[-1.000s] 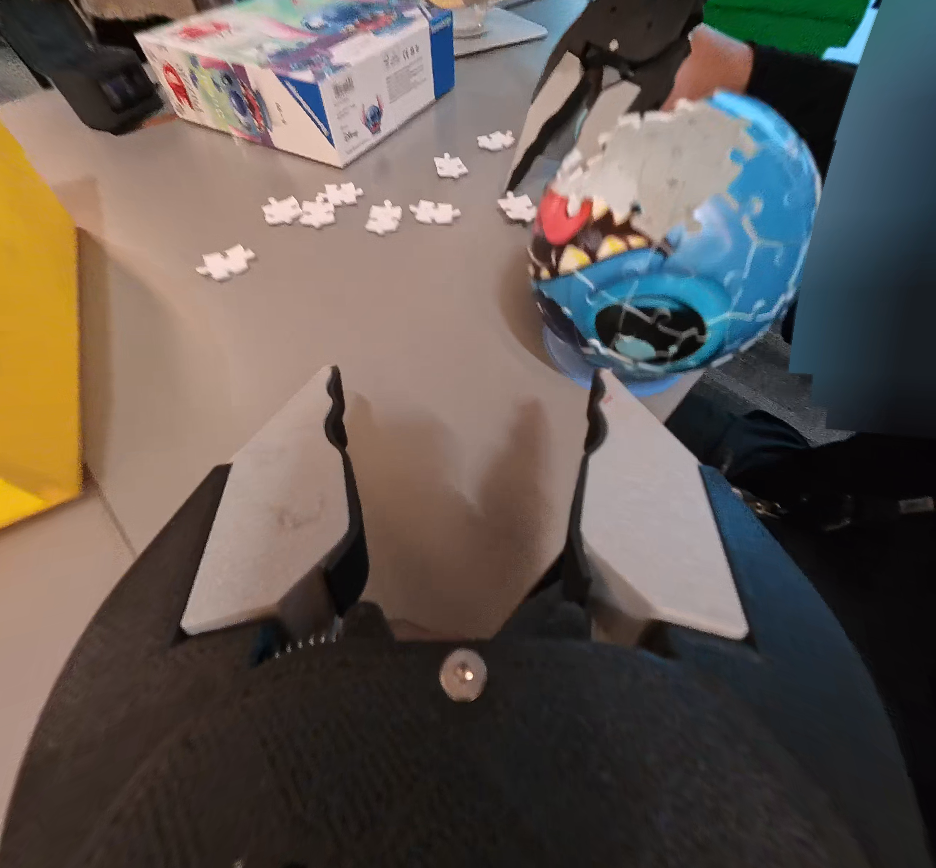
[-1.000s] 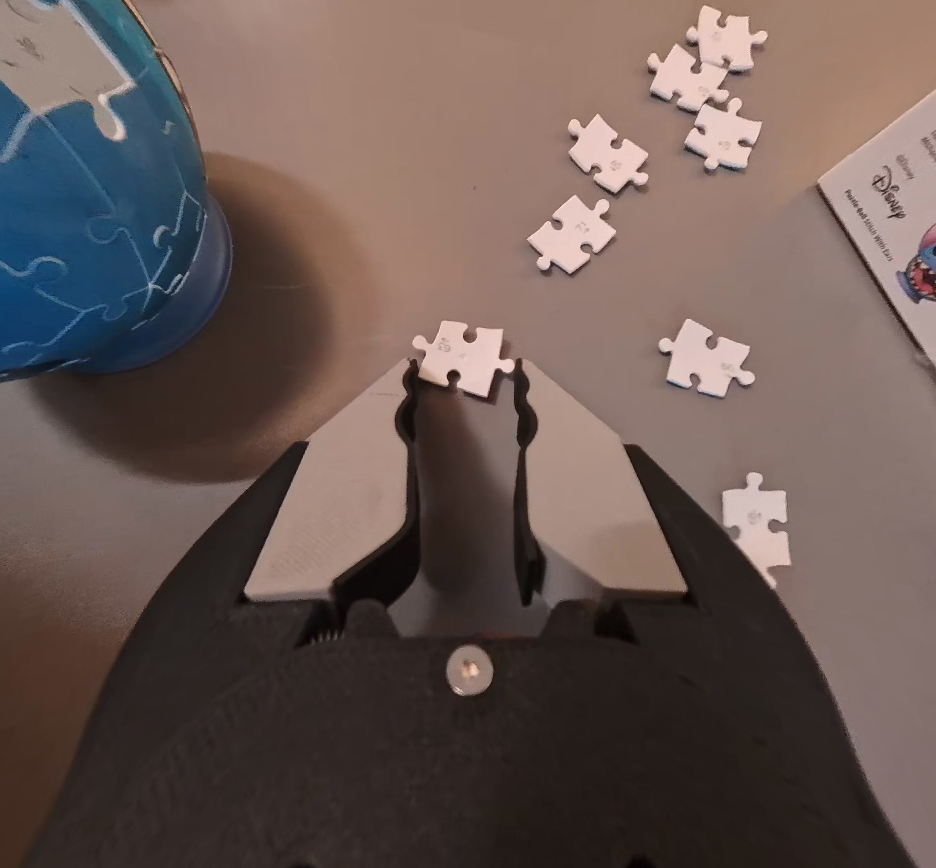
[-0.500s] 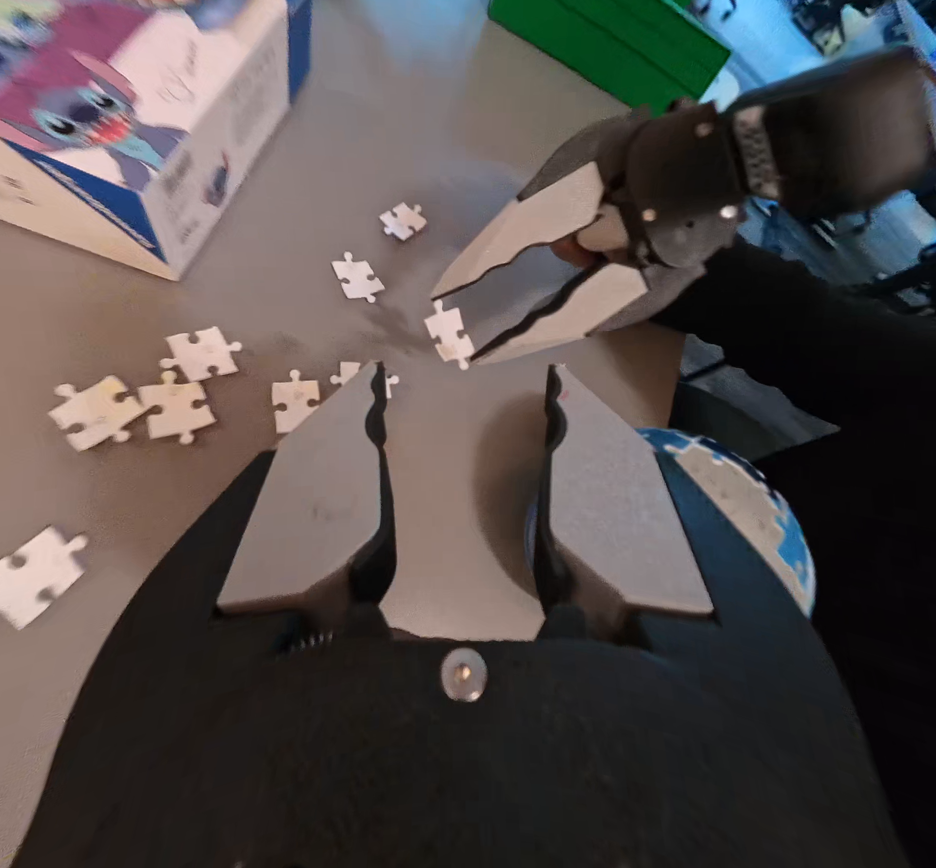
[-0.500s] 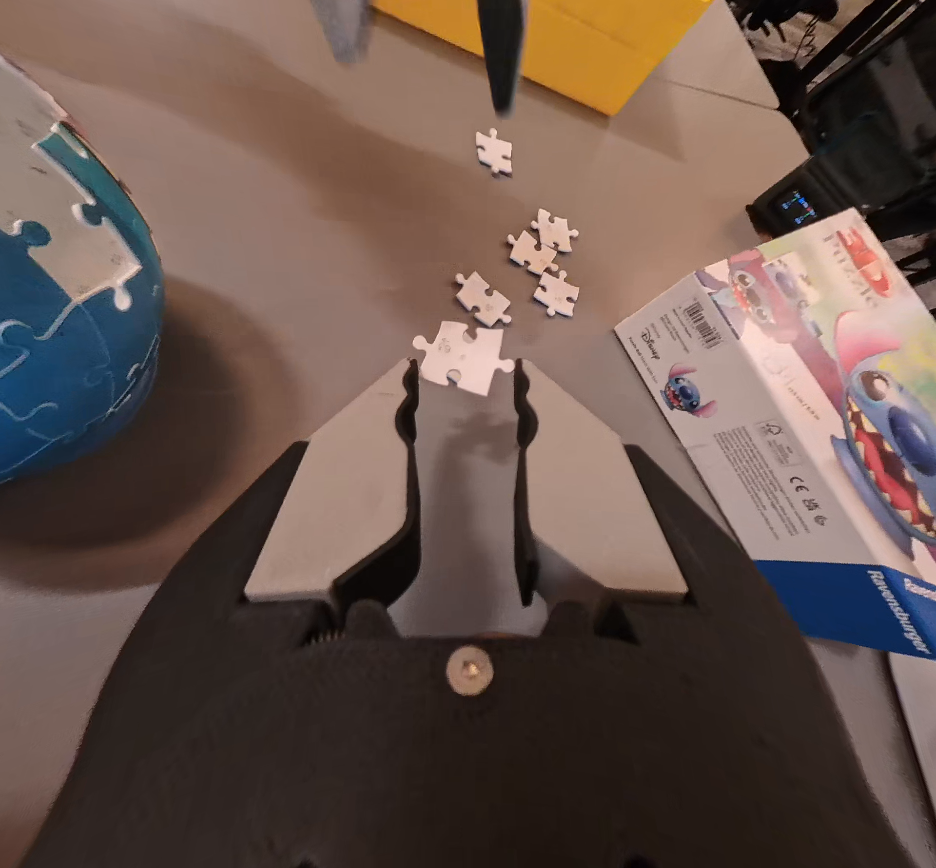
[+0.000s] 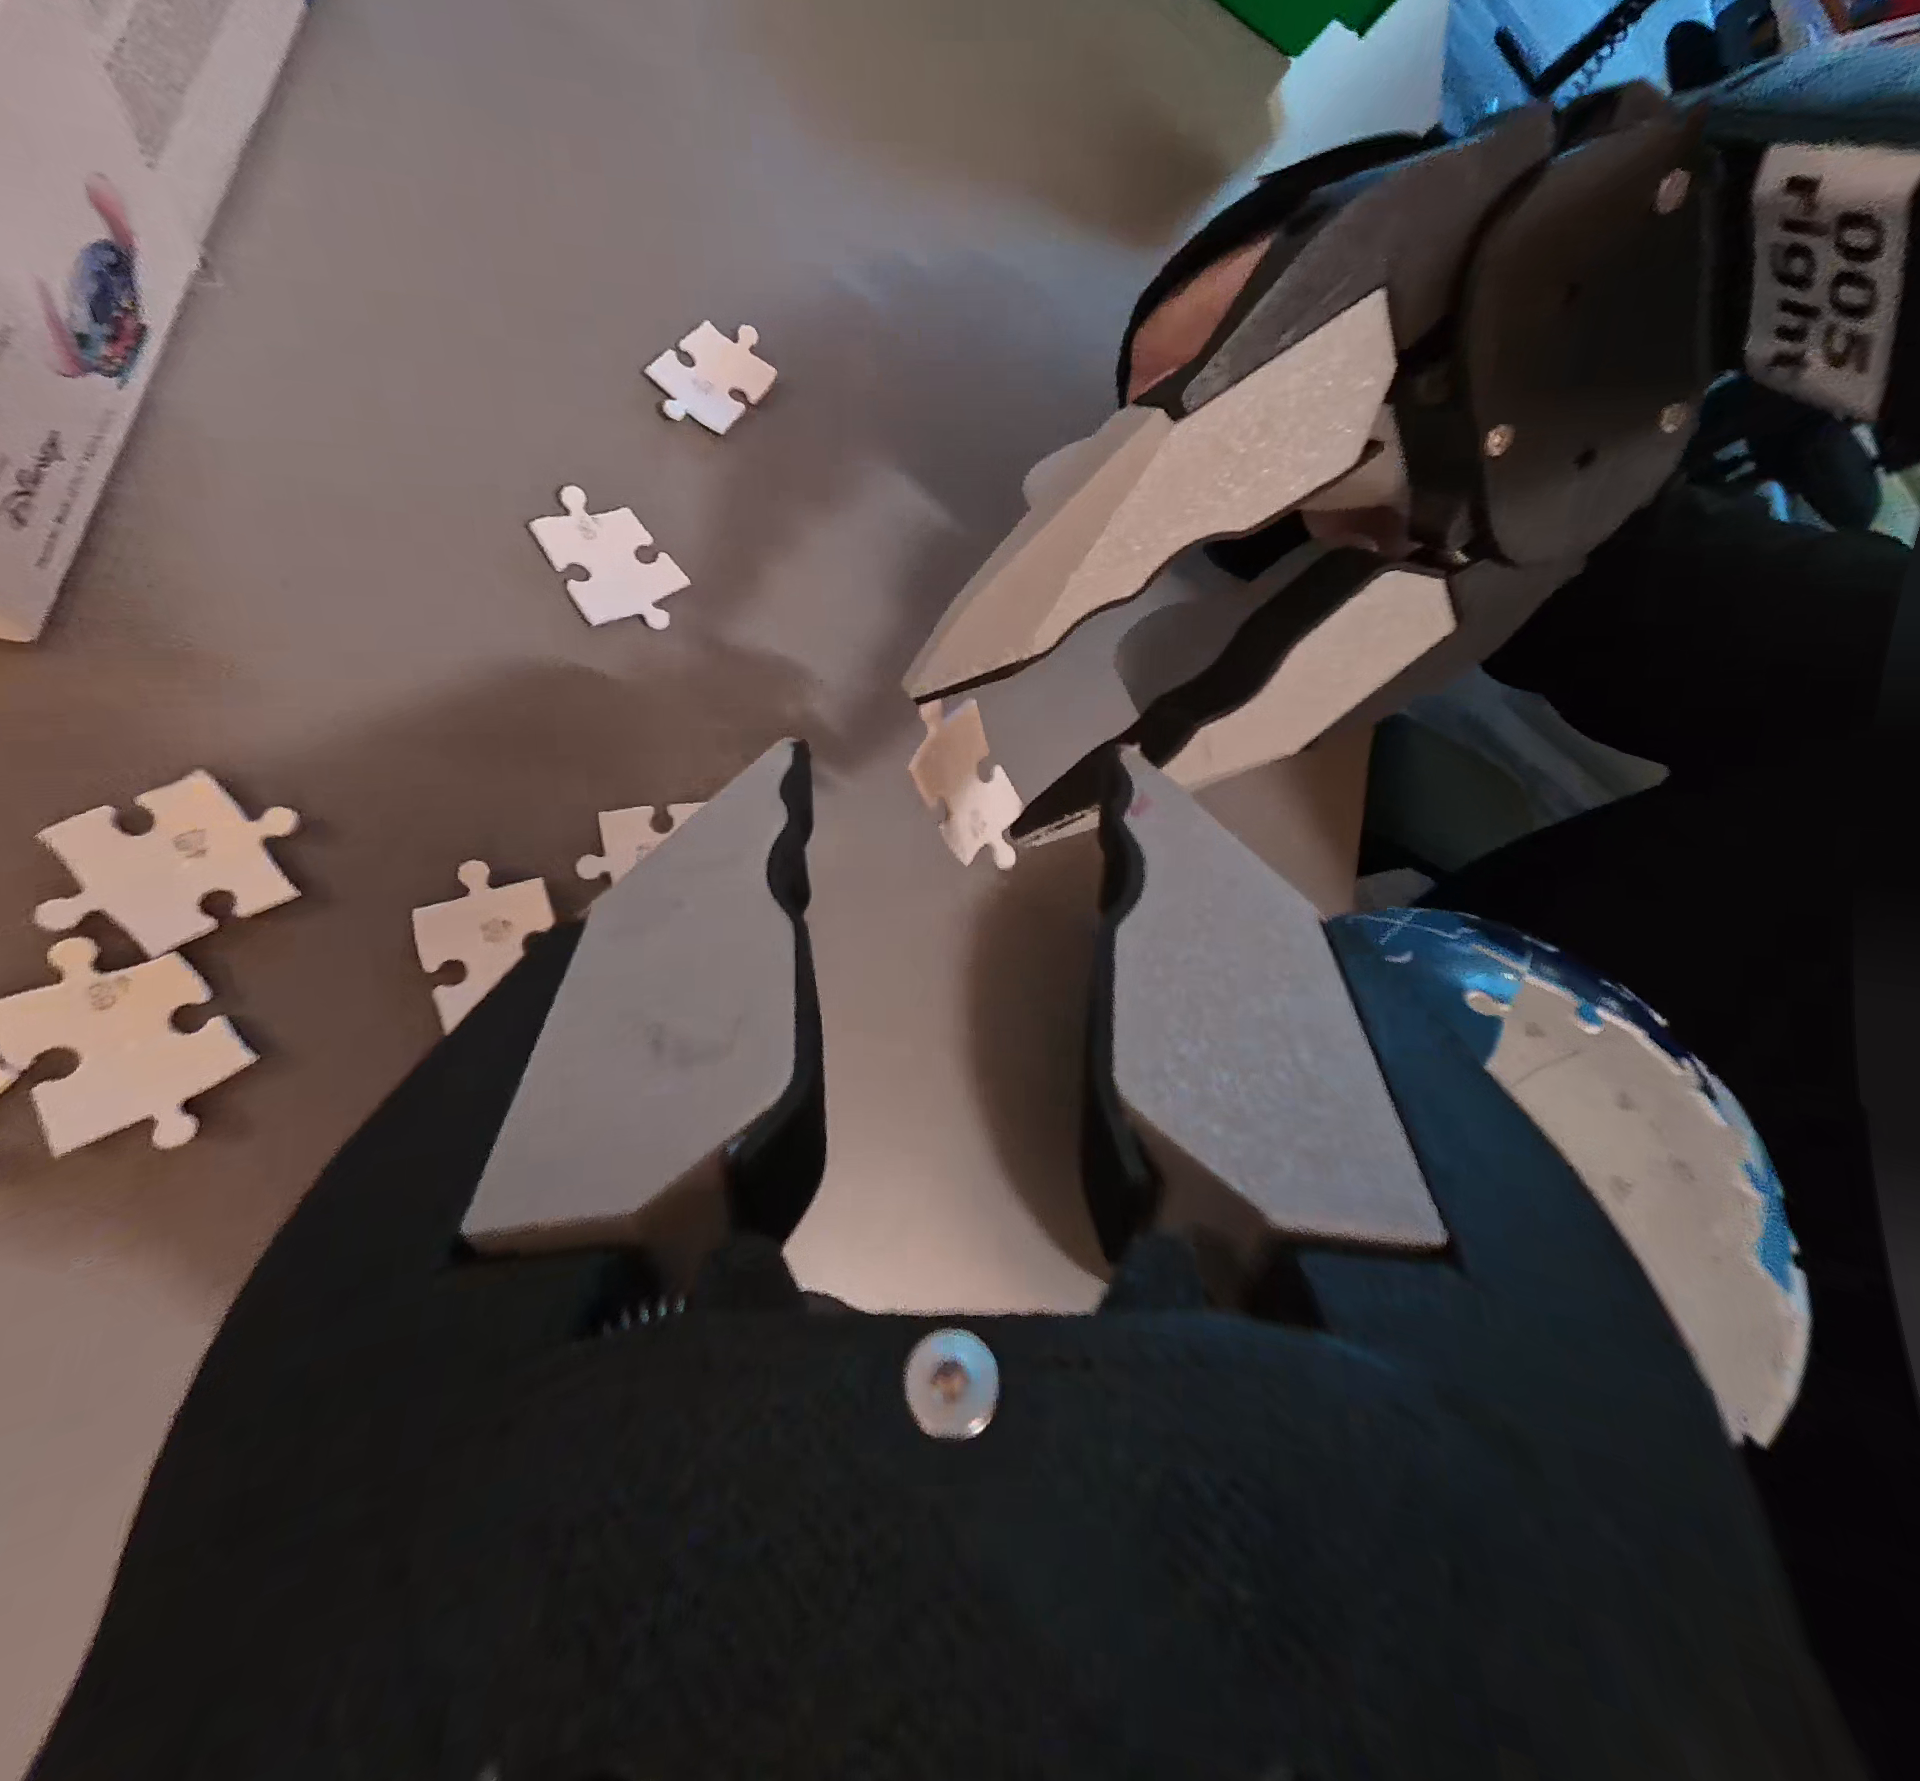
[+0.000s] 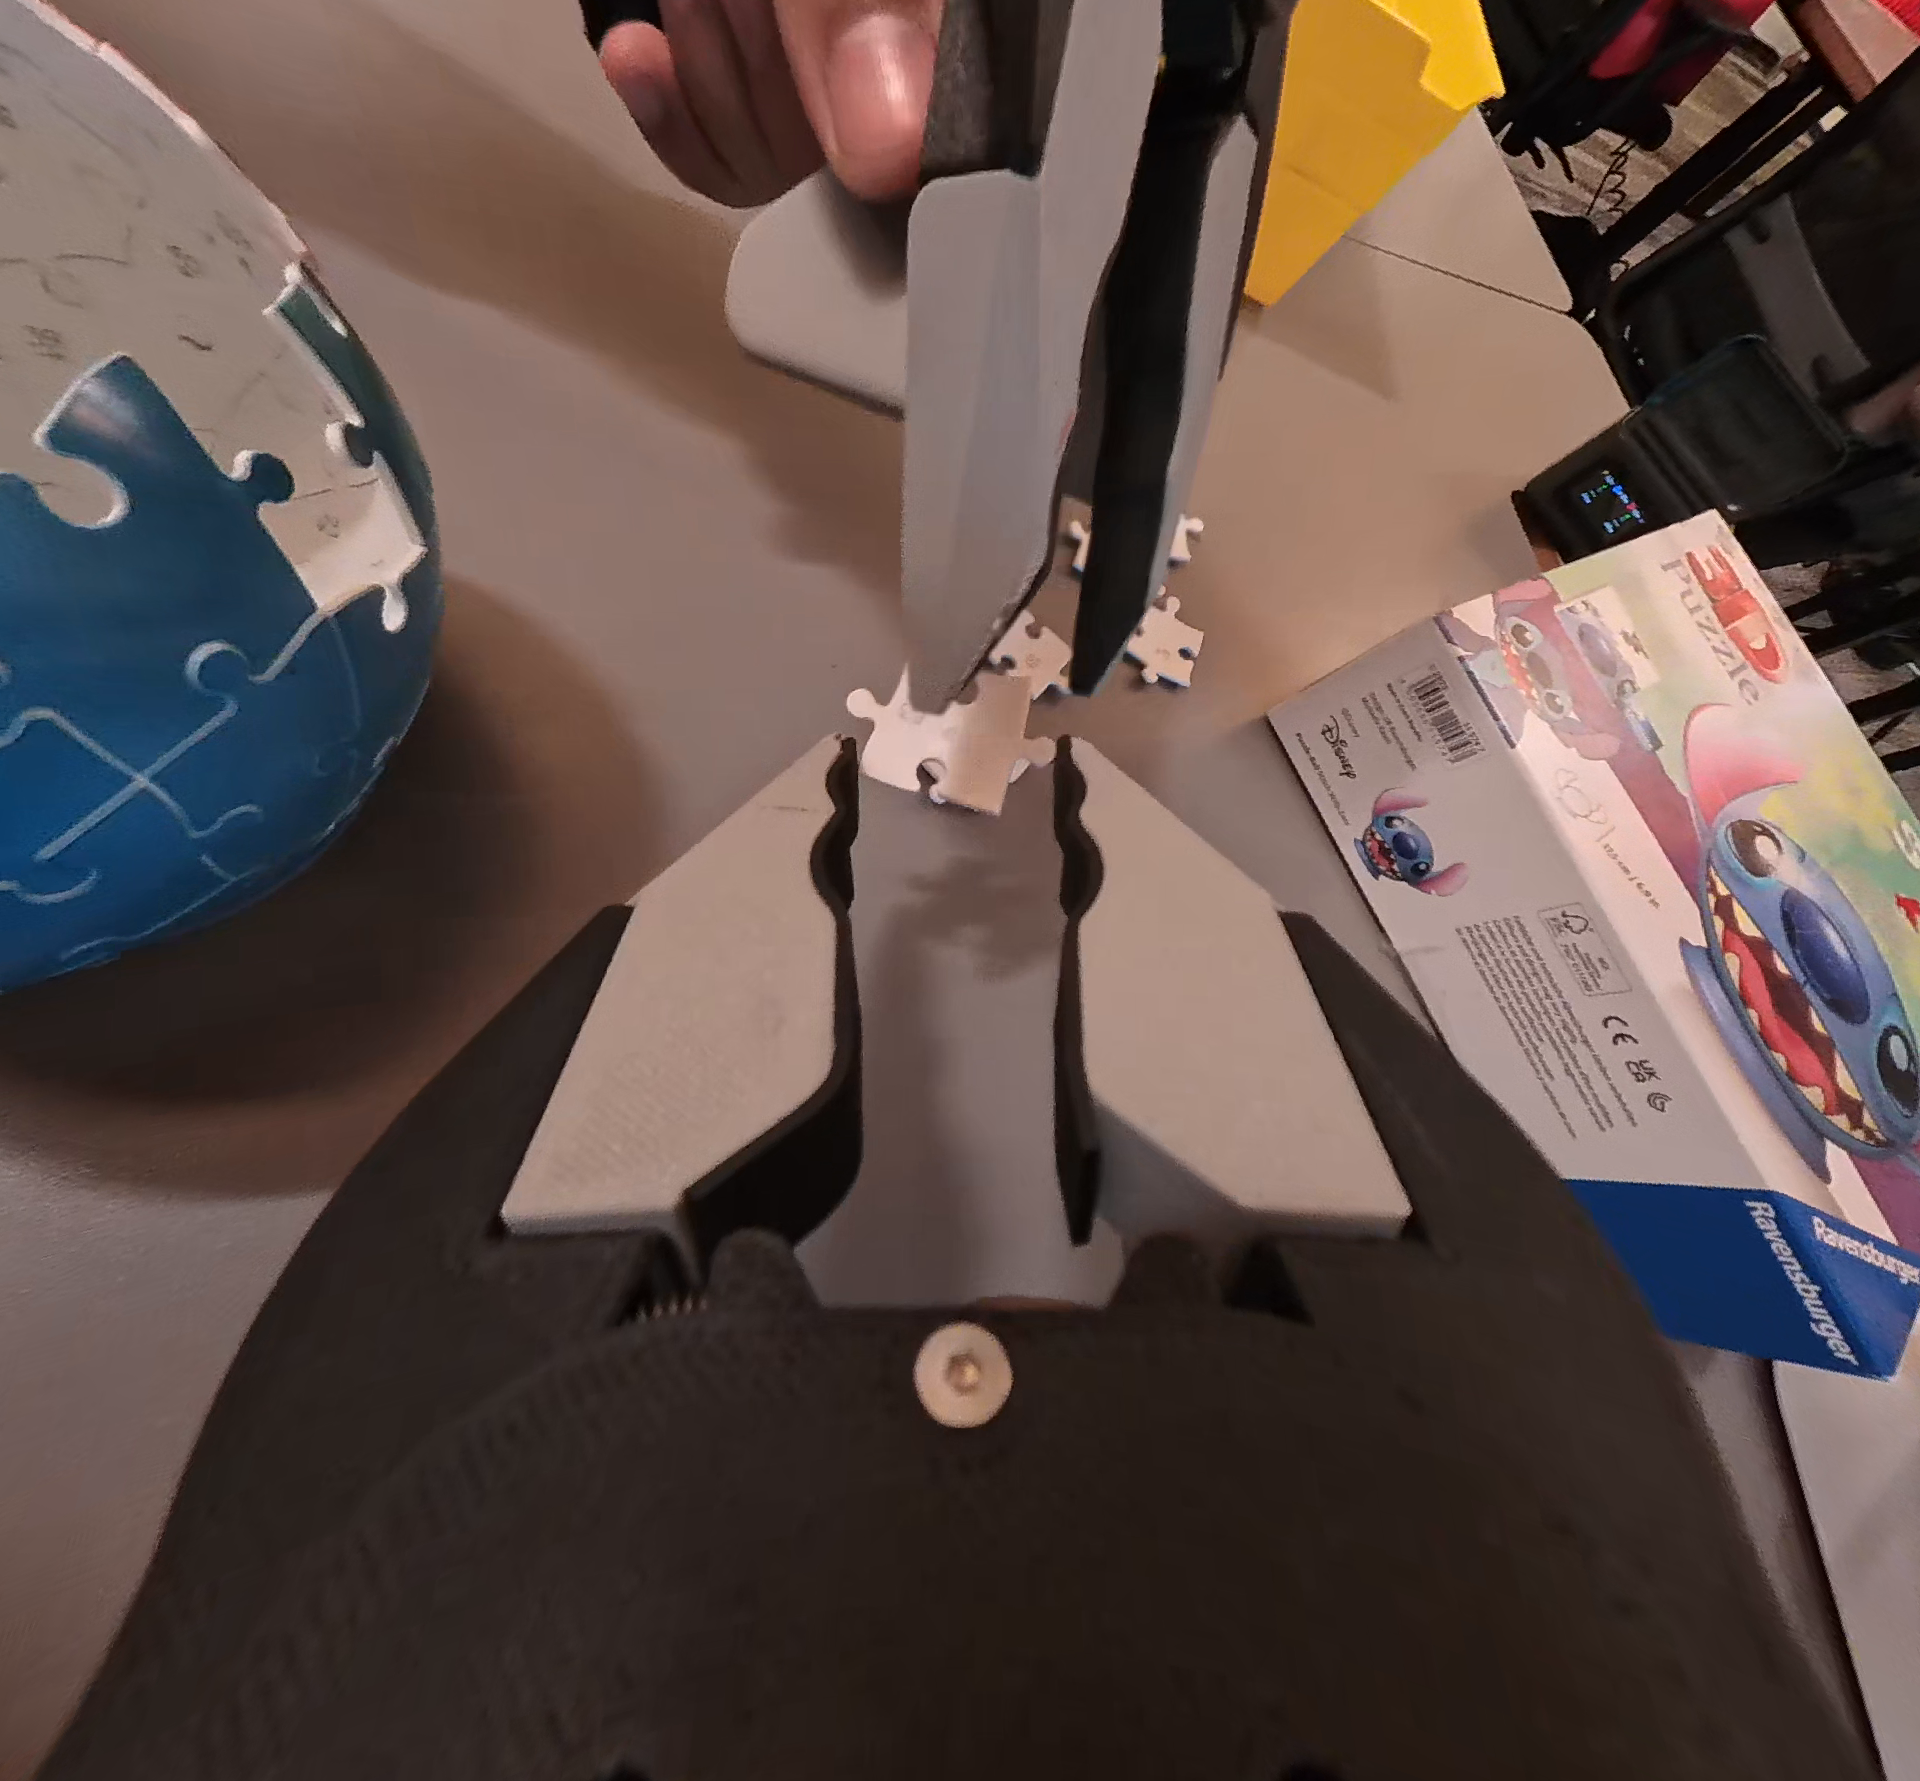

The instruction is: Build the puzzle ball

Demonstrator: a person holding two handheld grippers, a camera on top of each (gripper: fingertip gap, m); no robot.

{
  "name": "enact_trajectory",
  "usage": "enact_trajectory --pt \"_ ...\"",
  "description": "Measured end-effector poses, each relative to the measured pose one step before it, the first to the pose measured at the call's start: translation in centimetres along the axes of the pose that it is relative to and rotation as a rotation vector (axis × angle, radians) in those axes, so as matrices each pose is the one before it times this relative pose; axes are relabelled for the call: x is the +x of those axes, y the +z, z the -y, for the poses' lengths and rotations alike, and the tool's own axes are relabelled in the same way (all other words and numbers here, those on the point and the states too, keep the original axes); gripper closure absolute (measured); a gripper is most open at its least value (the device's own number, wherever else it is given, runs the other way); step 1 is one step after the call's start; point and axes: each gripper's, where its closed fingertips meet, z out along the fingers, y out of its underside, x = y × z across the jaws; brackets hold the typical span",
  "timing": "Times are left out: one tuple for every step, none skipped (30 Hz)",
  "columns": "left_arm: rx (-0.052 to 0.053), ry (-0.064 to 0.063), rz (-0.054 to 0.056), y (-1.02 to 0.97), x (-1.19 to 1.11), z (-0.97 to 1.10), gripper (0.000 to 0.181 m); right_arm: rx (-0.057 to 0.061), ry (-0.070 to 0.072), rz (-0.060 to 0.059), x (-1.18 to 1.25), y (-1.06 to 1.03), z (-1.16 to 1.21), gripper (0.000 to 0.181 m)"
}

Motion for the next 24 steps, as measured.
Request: enact_trajectory --pt "-0.0102 0.0063 -0.0011 0.301 0.018 -0.241 0.129 -0.0005 0.0008 -0.0003 -0.013 -0.006 -0.057 0.146" --pt "-0.0082 0.0083 -0.0032 0.242 0.092 -0.228 0.133 0.0011 0.0009 -0.0002 -0.025 -0.004 -0.036 0.146" --pt "-0.0076 0.0072 -0.0101 0.193 0.192 -0.202 0.141 0.0036 0.0007 0.0008 -0.063 -0.011 0.009 0.147" --pt "-0.0035 0.0042 -0.0067 0.136 0.129 -0.12 0.147 0.0042 -0.0004 0.0008 -0.093 -0.011 0.033 0.147" --pt "0.0016 0.0055 -0.0079 0.078 0.123 -0.048 0.157 0.001 -0.0016 0.0001 -0.076 0.011 -0.005 0.147" --pt "0.0029 0.0027 -0.0046 0.067 0.057 -0.034 0.165 -0.0015 -0.0025 -0.0017 -0.036 0.013 -0.017 0.147" --pt "-0.0001 0.002 0.0062 0.048 -0.112 -0.041 0.175 -0.001 -0.0026 -0.0015 -0.052 0.013 -0.018 0.147" --pt "-0.0064 0.0112 0.0078 0.008 -0.119 -0.121 0.181 -0.0008 -0.0026 -0.0014 -0.033 0.002 -0.021 0.146" --pt "-0.0042 0.0081 0.006 -0.031 -0.039 -0.07 0.181 -0.0026 -0.0056 -0.0048 0.033 -0.016 -0.076 0.153" --pt "0.0158 0.0069 0.0098 -0.18 -0.049 0.245 0.181 -0.0031 -0.0063 -0.0087 0.124 -0.029 -0.134 0.154" --pt "0.0333 0.0119 -0.0017 -0.298 0.186 0.499 0.181 0.0007 0.0047 -0.0081 0.184 -0.063 -0.14 0.153" --pt "0.0418 0.0144 -0.0121 -0.408 0.416 0.626 0.181 0.0081 0.0222 0.0015 0.155 -0.092 -0.098 0.153" --pt "0.0447 0.0128 0.0005 -0.436 0.291 0.684 0.181 0.0127 0.0399 0.0172 0.04 -0.148 -0.059 0.152" --pt "0.0413 0.0135 0.0181 -0.439 0.079 0.636 0.181 0.0212 0.0501 0.0295 -0.022 -0.241 0.093 0.152" --pt "0.034 0.0209 0.0134 -0.408 0.182 0.515 0.181 0.0343 0.0542 0.0325 -0.02 -0.32 0.323 0.152" --pt "0.0292 0.0258 0.0017 -0.344 0.363 0.419 0.181 0.0446 0.0551 0.0365 -0.061 -0.374 0.558 0.153" --pt "0.0302 0.0227 0.0092 -0.296 0.253 0.4 0.181 0.0504 0.0561 0.041 -0.137 -0.383 0.733 0.156" --pt "0.0283 0.016 0.0119 -0.277 0.191 0.373 0.181 0.0522 0.0573 0.0428 -0.185 -0.356 0.851 0.158" --pt "0.0302 0.0099 -0.0002 -0.26 0.339 0.399 0.181 0.0494 0.055 0.0428 -0.246 -0.264 0.841 0.159" --pt "0.038 0.0064 -0.0066 -0.272 0.405 0.506 0.181 0.0421 0.0481 0.04 -0.295 -0.136 0.741 0.16" --pt "0.0359 0.0002 -0.005 -0.253 0.331 0.477 0.181 0.0332 0.0372 0.0346 -0.311 -0.016 0.595 0.161" --pt "0.0236 -0.0046 -0.0044 -0.215 0.269 0.313 0.181 0.0291 0.0244 0.0315 -0.37 0.057 0.518 0.161" --pt "0.0206 -0.0022 -0.003 -0.21 0.236 0.252 0.181 0.026 0.0149 0.0256 -0.372 0.08 0.456 0.165" --pt "0.0214 -0.001 -0.0004 -0.247 0.188 0.238 0.181 0.0191 0.01 0.0048 -0.089 0.082 0.361 0.17"
